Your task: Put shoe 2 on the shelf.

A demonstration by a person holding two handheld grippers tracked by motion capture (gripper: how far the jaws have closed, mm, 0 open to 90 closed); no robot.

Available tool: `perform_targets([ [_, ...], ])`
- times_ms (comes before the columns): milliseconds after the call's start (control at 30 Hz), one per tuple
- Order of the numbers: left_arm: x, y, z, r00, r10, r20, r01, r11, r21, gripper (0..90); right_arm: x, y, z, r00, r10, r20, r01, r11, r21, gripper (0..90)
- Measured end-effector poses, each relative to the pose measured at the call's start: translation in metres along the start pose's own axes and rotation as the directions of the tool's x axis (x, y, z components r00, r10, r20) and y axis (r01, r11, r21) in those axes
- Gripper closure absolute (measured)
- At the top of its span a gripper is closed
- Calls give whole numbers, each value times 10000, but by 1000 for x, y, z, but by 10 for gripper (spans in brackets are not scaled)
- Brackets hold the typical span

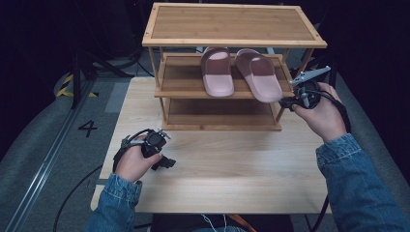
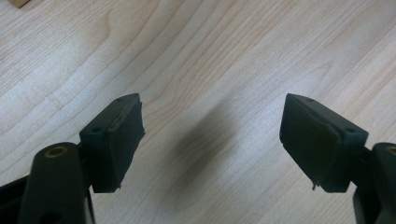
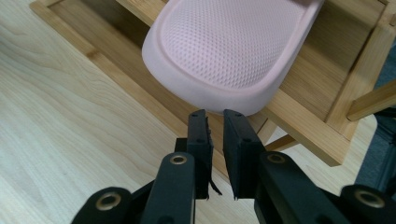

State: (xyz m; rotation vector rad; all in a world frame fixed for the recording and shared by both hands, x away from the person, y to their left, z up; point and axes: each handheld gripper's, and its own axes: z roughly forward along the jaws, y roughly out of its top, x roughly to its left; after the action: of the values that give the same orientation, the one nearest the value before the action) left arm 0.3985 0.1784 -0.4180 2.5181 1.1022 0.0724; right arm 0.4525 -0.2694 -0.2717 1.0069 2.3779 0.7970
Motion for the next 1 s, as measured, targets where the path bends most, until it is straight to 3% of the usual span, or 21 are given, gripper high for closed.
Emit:
perform_targets([
  [133, 1, -4, -2, 9999, -127, -36, 127, 9999, -38, 220, -4, 4, -6, 9996, 222, -180, -231, 9987, -463, 818],
  [267, 2, -11, -3, 9996, -284, -93, 284, 9996, -16, 220, -16, 17, -11, 9986, 292, 441, -260, 9971, -714, 829],
  [433, 3, -22, -6, 9989, -437, -178, 436, 9990, -41, 220, -34, 25, 2, 9931, 817, 839, -759, 9946, -703, 844],
  [633, 6, -39, -12, 9952, -937, -298, 936, 9956, -18, 221, -46, 26, 20, 9804, 1549, 1220, -1426, 9844, -1034, 846],
  [833, 6, -48, -14, 9929, -1137, -347, 1136, 9935, -54, 221, -50, 28, 36, 9745, 1505, 1663, -1345, 9855, -1038, 843],
  [1000, 7, -53, -16, 9919, -1201, -419, 1199, 9928, -86, 222, -49, 26, 48, 9759, 1499, 1585, -1355, 9859, -978, 841],
])
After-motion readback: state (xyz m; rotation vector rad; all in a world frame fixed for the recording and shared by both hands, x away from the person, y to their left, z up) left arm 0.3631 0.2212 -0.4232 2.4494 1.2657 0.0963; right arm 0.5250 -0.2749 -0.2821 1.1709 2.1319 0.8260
